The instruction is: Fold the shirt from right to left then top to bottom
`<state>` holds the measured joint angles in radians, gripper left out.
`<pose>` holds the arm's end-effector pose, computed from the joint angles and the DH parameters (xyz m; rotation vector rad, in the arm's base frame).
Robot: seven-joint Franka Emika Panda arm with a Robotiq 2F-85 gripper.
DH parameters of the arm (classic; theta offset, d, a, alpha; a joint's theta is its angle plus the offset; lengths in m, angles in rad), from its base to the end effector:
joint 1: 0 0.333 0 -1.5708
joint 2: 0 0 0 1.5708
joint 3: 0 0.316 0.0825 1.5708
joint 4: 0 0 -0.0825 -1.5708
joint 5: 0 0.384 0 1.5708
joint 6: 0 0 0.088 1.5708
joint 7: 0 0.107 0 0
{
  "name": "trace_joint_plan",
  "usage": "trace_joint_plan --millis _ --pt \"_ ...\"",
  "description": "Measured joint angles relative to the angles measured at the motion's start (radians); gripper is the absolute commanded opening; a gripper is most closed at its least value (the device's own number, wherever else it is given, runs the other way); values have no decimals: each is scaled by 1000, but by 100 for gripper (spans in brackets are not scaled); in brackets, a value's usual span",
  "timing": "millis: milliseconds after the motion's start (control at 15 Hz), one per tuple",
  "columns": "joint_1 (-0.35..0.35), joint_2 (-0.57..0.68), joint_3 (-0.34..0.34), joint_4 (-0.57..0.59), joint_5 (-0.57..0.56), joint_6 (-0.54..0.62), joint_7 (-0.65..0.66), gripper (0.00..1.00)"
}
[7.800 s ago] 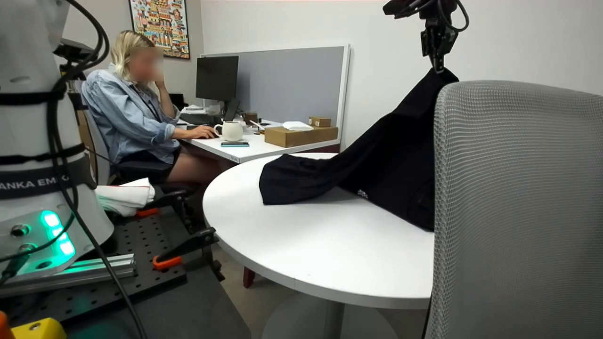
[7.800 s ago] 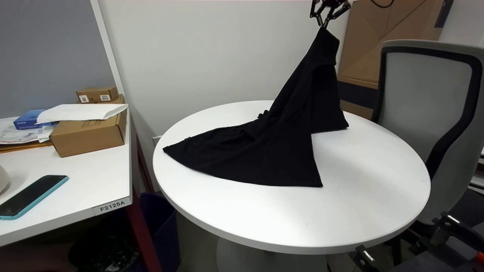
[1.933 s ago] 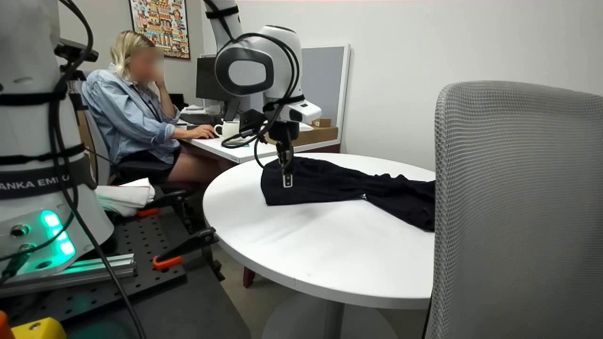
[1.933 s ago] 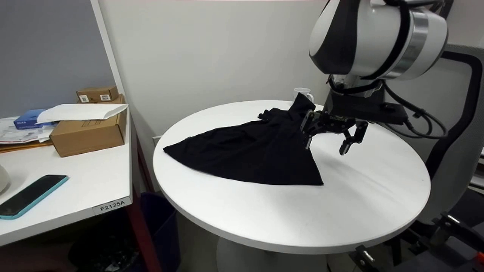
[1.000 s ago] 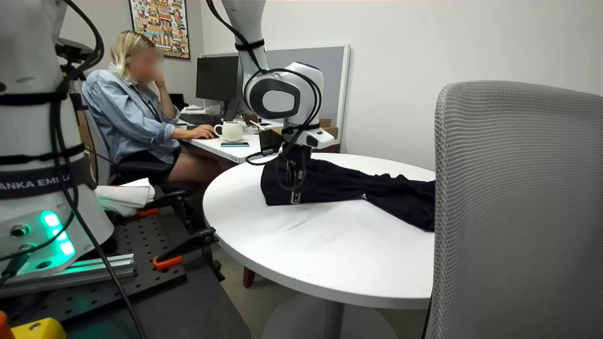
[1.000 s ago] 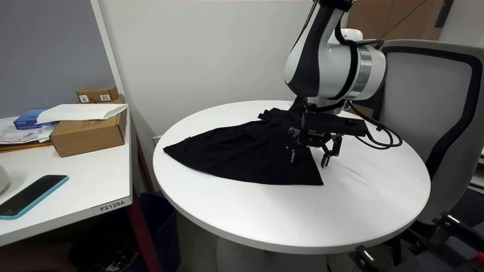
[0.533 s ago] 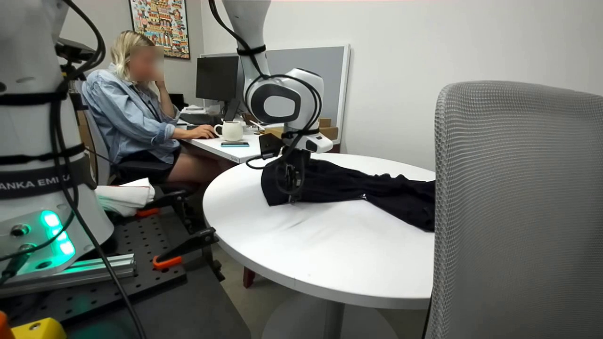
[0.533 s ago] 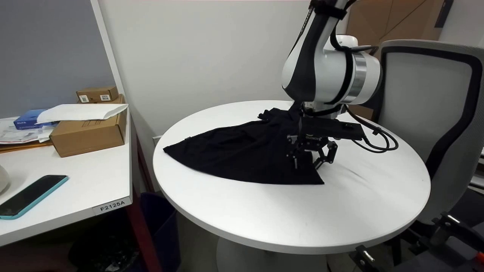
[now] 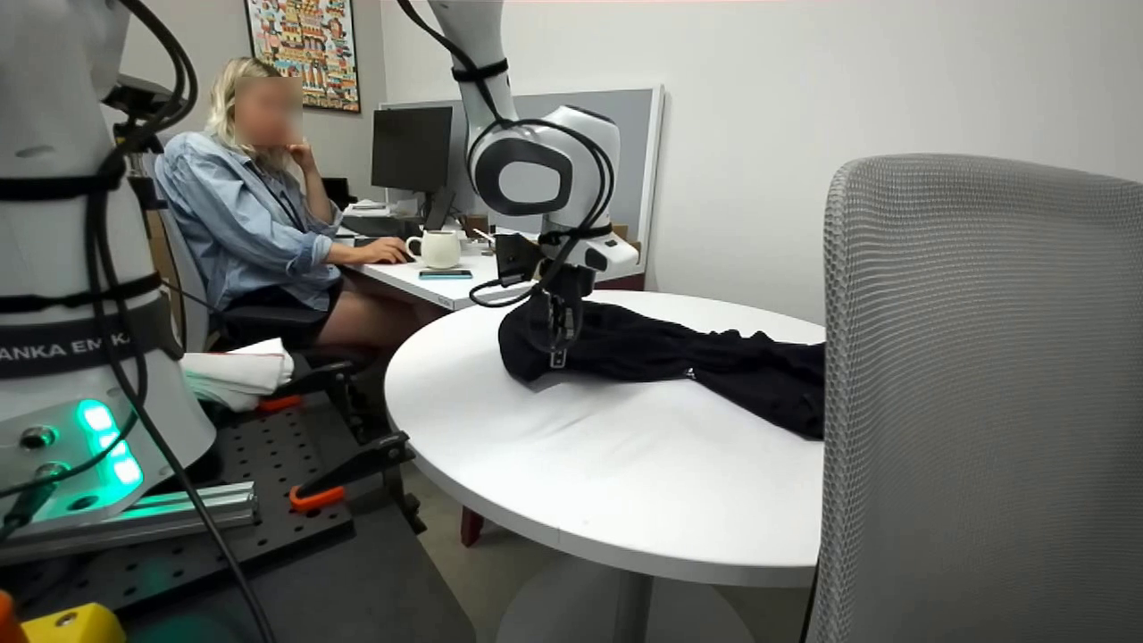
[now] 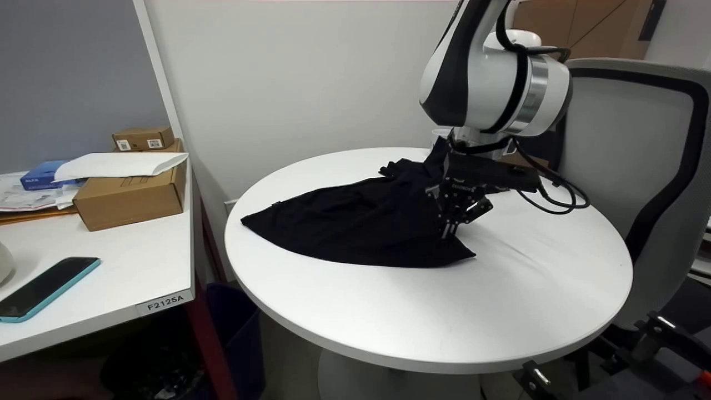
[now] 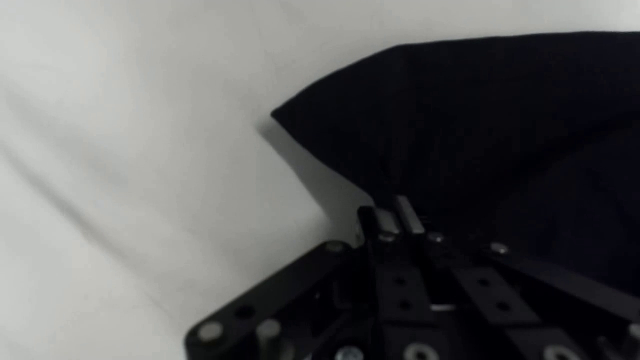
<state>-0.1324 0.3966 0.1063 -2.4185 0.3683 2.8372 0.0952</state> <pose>0.4862 -0.0279 0.1496 -2.9008 0.7111 -0.0178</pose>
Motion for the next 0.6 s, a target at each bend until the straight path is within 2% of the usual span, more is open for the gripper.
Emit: trace_joint_plan --millis 267,600 --pt "-136 -109 33 -66 120 -20 -176 1" --pt "-301 -278 29 -141 246 -82 -398 1"
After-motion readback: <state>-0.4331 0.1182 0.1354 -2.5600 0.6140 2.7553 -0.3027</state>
